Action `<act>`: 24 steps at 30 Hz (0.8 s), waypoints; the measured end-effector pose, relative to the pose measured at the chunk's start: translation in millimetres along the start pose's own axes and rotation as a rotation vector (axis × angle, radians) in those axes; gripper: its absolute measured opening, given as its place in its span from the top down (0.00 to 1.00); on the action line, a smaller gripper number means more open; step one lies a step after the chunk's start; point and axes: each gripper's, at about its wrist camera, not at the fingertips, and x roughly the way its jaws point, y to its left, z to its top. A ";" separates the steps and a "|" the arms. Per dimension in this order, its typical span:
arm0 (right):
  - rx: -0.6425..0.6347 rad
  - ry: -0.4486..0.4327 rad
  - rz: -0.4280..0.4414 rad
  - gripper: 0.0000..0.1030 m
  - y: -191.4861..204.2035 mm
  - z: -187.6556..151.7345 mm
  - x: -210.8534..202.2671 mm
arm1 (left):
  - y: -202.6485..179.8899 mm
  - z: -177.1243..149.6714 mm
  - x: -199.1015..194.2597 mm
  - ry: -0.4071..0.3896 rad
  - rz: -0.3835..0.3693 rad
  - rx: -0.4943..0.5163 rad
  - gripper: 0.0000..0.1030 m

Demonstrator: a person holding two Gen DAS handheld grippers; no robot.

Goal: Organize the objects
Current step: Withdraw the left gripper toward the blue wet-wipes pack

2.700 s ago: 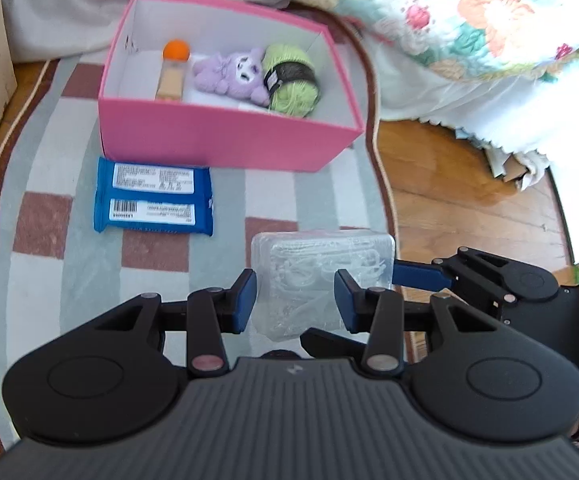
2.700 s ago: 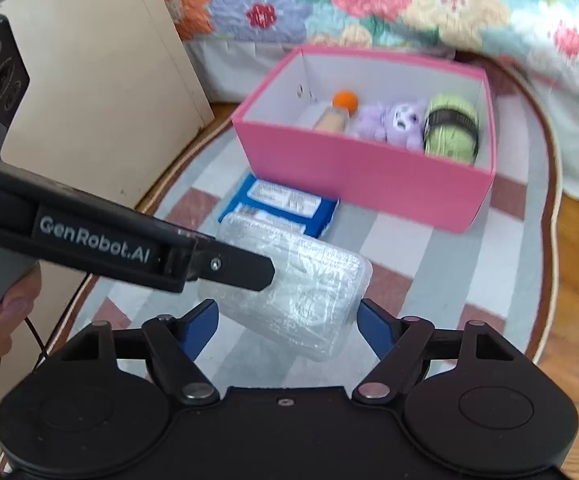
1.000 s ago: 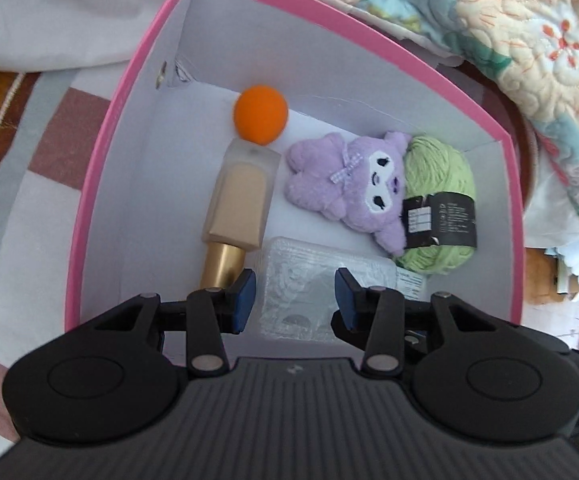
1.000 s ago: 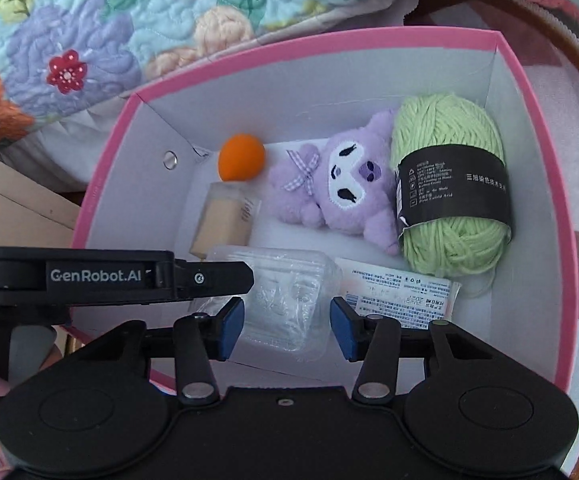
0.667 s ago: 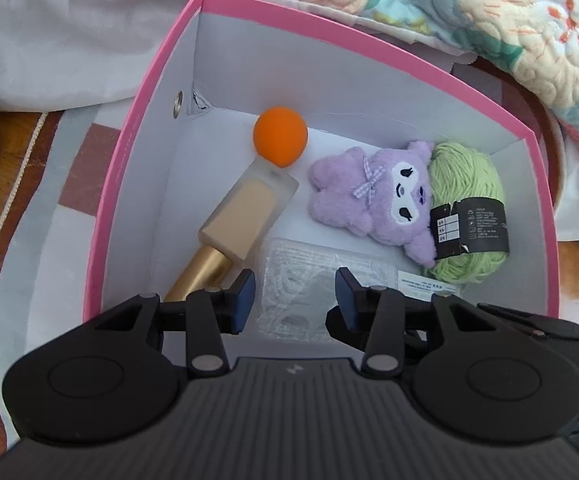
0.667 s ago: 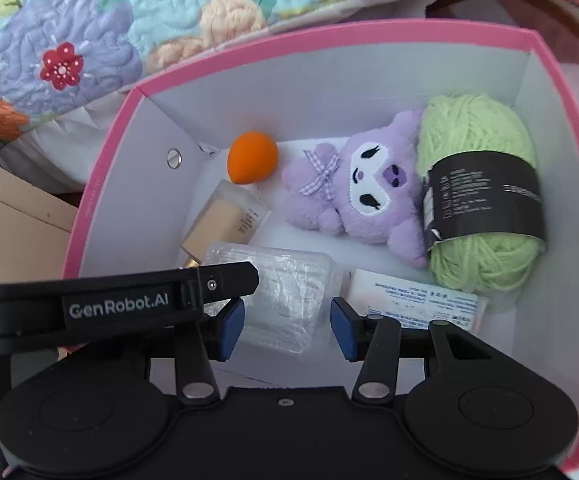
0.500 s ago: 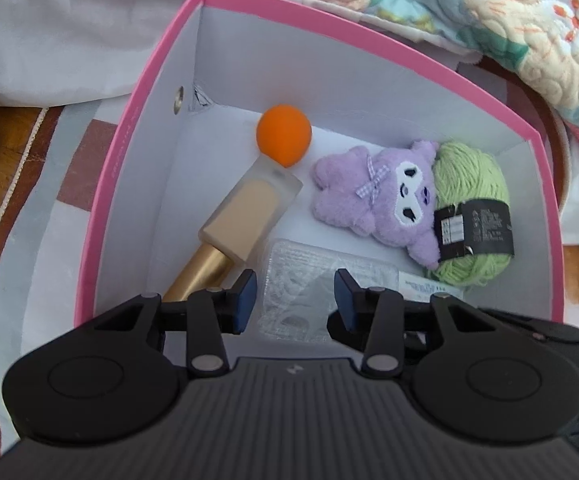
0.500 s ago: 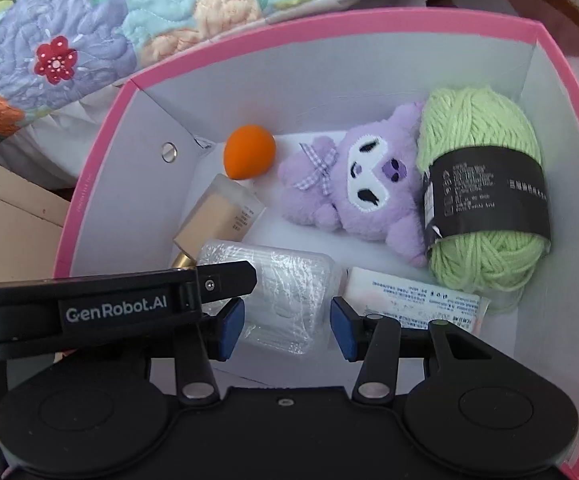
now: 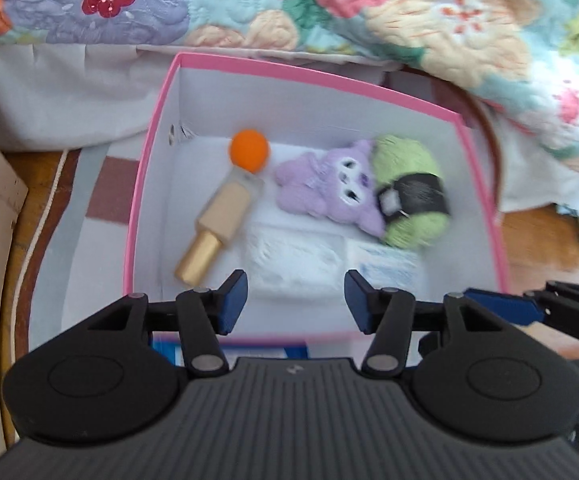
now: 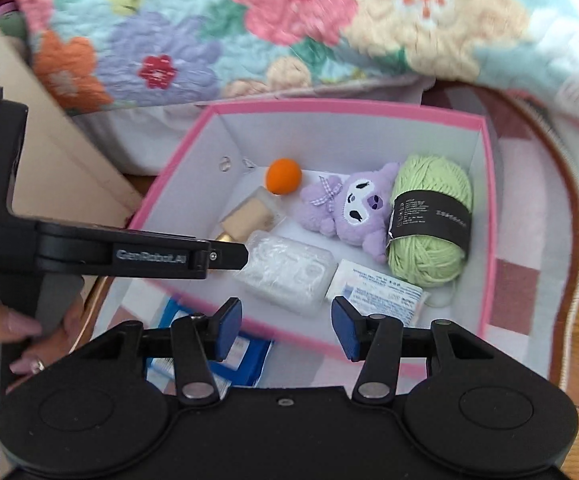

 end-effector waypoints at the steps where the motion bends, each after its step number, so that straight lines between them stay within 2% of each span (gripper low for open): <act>1: -0.009 -0.002 0.002 0.46 2.1 -0.9 -7.7 | -0.8 -0.8 -8.3 0.008 -0.006 -0.002 0.49; 10: -0.063 -0.045 0.015 0.46 27.2 -10.3 -91.2 | -14.8 -13.5 -98.0 0.022 -0.037 0.084 0.47; 15: -0.094 -0.102 0.085 0.44 43.3 -22.4 -139.8 | -27.1 -28.5 -134.0 0.013 -0.009 0.171 0.47; 21: -0.174 -0.137 0.093 0.44 73.1 -43.4 -173.1 | -24.2 -70.7 -163.3 -0.045 0.031 0.241 0.42; 24: -0.185 -0.145 0.116 0.42 85.4 -57.8 -179.9 | -11.7 -93.3 -164.5 -0.033 0.028 0.207 0.42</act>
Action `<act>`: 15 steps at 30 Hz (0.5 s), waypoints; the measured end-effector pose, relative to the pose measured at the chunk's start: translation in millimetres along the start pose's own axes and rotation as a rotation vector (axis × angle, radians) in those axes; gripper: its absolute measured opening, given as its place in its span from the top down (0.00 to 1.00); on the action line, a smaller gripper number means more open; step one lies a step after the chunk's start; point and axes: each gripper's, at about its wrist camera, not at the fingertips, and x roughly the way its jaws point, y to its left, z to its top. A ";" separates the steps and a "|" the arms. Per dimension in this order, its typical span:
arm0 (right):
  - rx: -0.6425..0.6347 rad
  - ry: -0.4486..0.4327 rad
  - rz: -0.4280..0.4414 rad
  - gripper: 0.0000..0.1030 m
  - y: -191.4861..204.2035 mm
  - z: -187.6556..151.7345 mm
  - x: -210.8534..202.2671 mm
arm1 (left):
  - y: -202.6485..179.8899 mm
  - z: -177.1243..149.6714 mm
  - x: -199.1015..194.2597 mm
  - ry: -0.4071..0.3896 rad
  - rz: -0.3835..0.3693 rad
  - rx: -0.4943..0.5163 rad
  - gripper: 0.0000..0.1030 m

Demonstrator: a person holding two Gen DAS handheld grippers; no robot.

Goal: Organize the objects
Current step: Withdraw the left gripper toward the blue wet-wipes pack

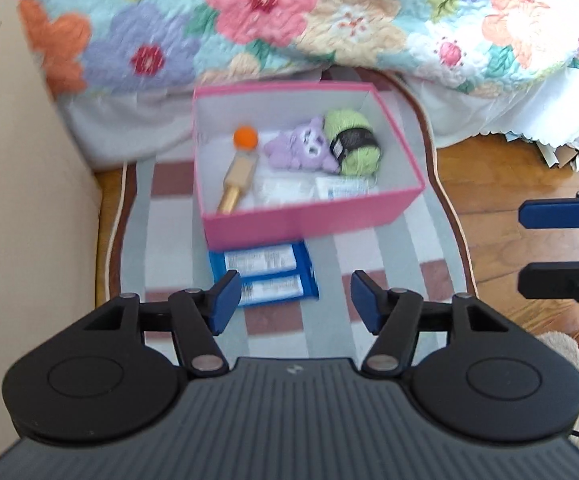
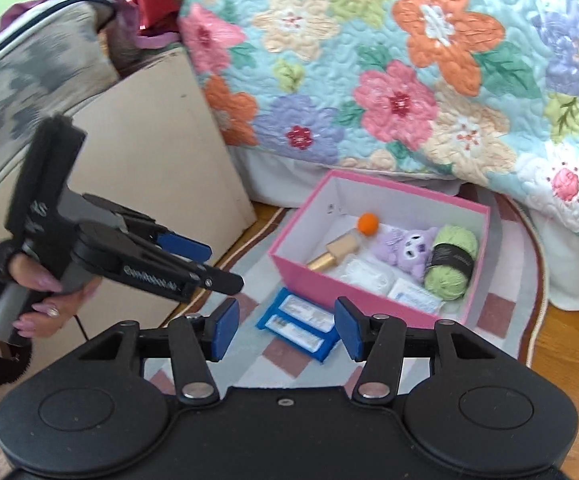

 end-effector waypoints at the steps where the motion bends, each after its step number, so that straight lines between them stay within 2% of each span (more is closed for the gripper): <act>1: 0.000 0.000 0.009 0.41 4.0 -3.6 -0.1 | 4.1 -6.5 1.4 0.011 -0.018 -0.016 0.42; 4: -0.012 -0.002 0.040 0.32 14.8 -17.6 5.0 | 19.0 -23.6 8.4 0.021 -0.061 -0.061 0.42; 6: 0.003 -0.010 0.046 0.22 17.3 -28.5 14.1 | 28.8 -32.4 16.2 0.025 -0.067 -0.093 0.42; 10: 0.104 -0.019 0.071 0.21 8.9 -48.1 42.4 | 46.5 -46.7 30.1 -0.008 -0.061 -0.129 0.42; 15: 0.186 -0.030 0.038 0.21 -8.2 -63.8 81.8 | 66.1 -60.0 53.6 -0.068 -0.032 -0.155 0.44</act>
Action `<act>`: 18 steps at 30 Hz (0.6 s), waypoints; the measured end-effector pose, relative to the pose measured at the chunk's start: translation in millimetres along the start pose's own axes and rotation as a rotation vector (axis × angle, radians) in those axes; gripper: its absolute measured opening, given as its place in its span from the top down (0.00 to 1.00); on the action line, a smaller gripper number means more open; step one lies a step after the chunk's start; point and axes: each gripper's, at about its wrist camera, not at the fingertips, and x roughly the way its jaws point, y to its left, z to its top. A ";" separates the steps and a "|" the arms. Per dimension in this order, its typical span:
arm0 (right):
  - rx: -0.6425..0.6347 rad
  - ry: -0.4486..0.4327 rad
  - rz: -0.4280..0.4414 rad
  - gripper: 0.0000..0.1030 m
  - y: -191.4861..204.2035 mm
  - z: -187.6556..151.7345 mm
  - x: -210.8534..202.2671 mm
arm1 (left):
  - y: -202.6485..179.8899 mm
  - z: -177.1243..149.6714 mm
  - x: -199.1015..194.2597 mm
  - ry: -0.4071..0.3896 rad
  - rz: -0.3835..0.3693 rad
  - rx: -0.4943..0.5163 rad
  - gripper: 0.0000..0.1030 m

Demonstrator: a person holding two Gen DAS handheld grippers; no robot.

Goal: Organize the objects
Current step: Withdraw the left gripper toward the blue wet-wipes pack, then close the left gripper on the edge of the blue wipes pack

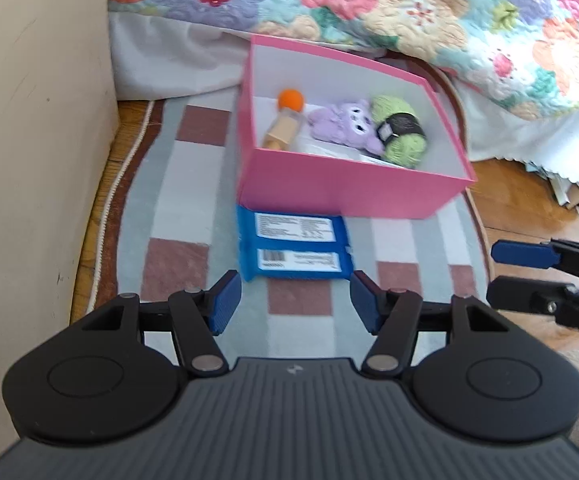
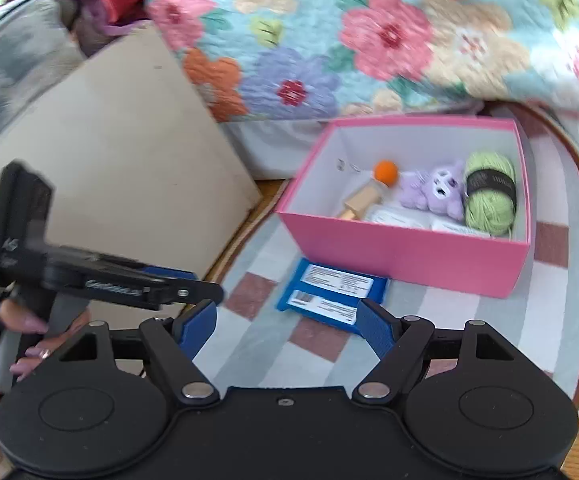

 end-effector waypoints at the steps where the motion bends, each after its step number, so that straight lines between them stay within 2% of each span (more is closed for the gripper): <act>1: 0.024 0.005 -0.003 0.21 -5.9 -1.4 8.2 | 3.6 -1.1 5.3 -0.008 0.002 -0.005 0.44; 5: 0.124 0.036 0.000 0.28 -31.1 -4.0 41.5 | 18.8 -2.0 30.9 -0.001 0.006 -0.056 0.45; 9: 0.126 0.071 -0.028 0.38 -44.1 -5.5 75.6 | 27.3 -6.4 54.7 0.019 0.009 -0.110 0.46; 14: 0.162 0.124 -0.043 0.39 -60.5 -7.5 118.1 | 37.0 -3.6 86.8 0.024 0.009 -0.163 0.51; 18: 0.236 0.164 -0.060 0.38 -75.1 -12.7 148.1 | 44.8 3.6 114.9 0.038 0.072 -0.176 0.52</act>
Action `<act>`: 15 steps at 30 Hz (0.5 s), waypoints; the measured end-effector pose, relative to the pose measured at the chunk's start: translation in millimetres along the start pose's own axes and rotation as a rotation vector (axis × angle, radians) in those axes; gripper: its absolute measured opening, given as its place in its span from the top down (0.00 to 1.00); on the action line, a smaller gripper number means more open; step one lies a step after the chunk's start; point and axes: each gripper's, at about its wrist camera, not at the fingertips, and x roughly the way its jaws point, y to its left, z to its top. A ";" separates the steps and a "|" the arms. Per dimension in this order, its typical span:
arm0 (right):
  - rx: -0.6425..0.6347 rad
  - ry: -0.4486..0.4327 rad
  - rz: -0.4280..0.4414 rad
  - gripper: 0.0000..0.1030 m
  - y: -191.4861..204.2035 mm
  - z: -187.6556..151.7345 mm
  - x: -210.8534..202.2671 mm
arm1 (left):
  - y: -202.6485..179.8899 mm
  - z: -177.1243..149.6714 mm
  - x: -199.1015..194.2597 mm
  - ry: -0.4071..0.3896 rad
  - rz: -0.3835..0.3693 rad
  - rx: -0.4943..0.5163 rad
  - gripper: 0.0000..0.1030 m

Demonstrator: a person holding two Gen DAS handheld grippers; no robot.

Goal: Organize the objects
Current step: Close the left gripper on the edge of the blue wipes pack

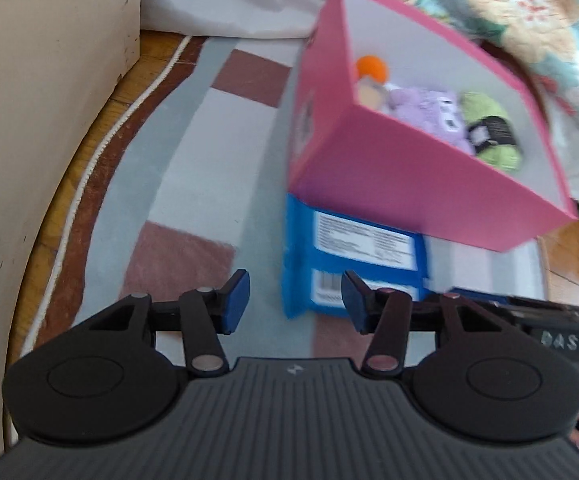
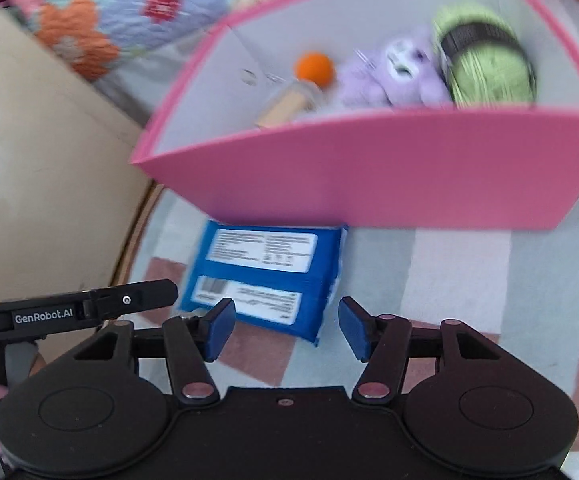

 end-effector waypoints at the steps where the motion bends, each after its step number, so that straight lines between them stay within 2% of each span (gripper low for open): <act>1: 0.007 0.001 0.001 0.38 -1.9 -0.5 5.9 | 2.1 1.4 5.2 0.006 0.008 -0.009 0.53; 5: 0.010 -0.007 0.005 0.38 -5.0 -5.3 15.3 | 5.1 4.2 14.5 0.011 -0.023 -0.018 0.54; 8: 0.017 -0.018 0.034 0.38 -9.1 -8.7 20.0 | 1.5 3.1 20.8 0.030 -0.066 -0.017 0.68; 9: 0.023 -0.034 0.045 0.41 -10.8 -9.8 19.9 | 0.2 1.8 22.3 0.040 -0.092 -0.026 0.74; 10: 0.034 -0.043 0.060 0.46 -13.0 -10.6 19.2 | -1.6 -0.5 22.1 0.036 -0.102 -0.030 0.75; 12: 0.064 -0.040 0.061 0.73 -17.2 -9.2 20.7 | -2.5 -7.5 19.6 0.000 -0.126 -0.050 0.75; 15: 0.065 -0.029 0.042 0.77 -20.9 -12.3 15.5 | -5.6 -18.9 20.5 0.018 -0.123 -0.079 0.76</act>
